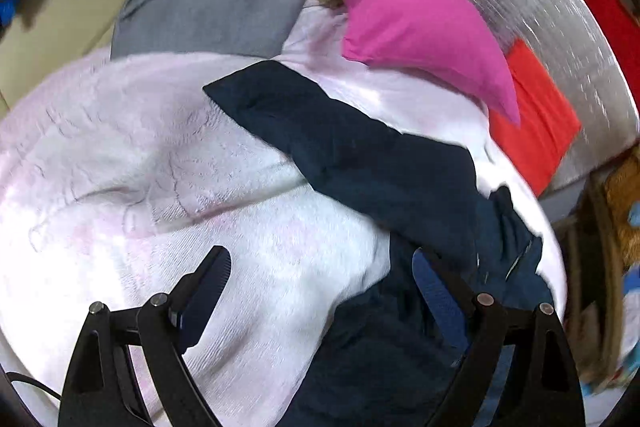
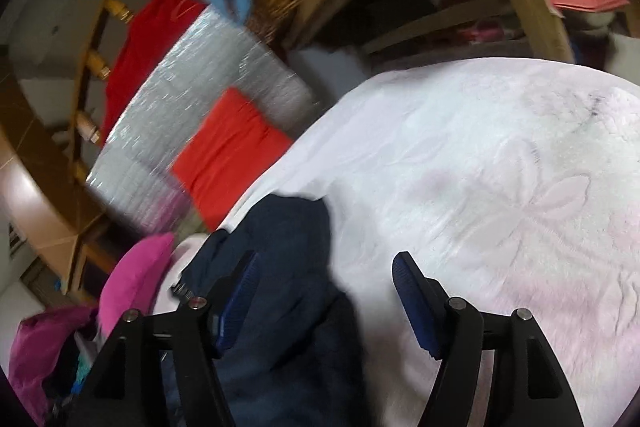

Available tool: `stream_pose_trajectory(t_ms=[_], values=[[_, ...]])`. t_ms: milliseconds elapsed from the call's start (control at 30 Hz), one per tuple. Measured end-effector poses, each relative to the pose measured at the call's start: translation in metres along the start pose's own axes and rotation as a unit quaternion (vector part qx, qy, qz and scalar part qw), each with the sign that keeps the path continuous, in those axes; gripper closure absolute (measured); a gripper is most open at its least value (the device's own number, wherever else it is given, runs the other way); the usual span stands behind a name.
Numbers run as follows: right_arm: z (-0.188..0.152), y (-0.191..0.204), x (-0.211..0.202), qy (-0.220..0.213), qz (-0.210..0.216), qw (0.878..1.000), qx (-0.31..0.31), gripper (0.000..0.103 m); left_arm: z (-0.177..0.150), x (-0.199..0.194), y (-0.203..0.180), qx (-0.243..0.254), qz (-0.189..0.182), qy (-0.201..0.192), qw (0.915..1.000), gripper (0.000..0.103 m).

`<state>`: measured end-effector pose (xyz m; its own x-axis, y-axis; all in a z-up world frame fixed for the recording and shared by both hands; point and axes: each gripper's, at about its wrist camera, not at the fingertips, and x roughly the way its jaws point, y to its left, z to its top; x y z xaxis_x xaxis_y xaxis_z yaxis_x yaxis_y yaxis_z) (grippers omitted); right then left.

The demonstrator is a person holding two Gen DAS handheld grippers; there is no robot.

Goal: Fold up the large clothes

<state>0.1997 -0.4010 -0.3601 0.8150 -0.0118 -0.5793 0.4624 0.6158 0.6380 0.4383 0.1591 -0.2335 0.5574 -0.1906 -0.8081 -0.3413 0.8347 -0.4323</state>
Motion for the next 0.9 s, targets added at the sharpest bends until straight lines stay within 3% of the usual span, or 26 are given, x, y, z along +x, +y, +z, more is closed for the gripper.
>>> stream_pose_trajectory(t_ms=[167,233,500,567,700,767,900], values=[[-0.026,0.041,0.0,0.029,0.033,0.996,-0.083,0.034,0.011,0.027,0.022,-0.088,-0.048,0.027,0.9945,0.011],[-0.036,0.053,0.007,0.049,0.049,0.993,-0.101,0.038,0.015,0.038,0.023,-0.103,-0.066,0.038,0.9917,0.011],[-0.059,0.059,0.028,0.08,0.048,0.987,-0.133,0.038,0.029,0.07,0.008,-0.135,-0.09,0.046,0.9856,0.011],[-0.059,0.056,0.032,0.086,0.048,0.987,-0.124,0.038,0.033,0.078,0.006,-0.145,-0.098,0.045,0.9836,0.019],[-0.061,0.055,0.036,0.092,0.048,0.987,-0.12,0.038,0.037,0.093,0.007,-0.161,-0.113,0.058,0.9787,0.048],[-0.061,0.054,0.036,0.093,0.048,0.987,-0.119,0.038,0.038,0.096,0.007,-0.163,-0.109,0.055,0.979,0.054],[-0.062,0.051,0.039,0.1,0.049,0.987,-0.114,0.038,0.042,0.087,0.002,-0.151,-0.104,0.03,0.9827,0.077]])
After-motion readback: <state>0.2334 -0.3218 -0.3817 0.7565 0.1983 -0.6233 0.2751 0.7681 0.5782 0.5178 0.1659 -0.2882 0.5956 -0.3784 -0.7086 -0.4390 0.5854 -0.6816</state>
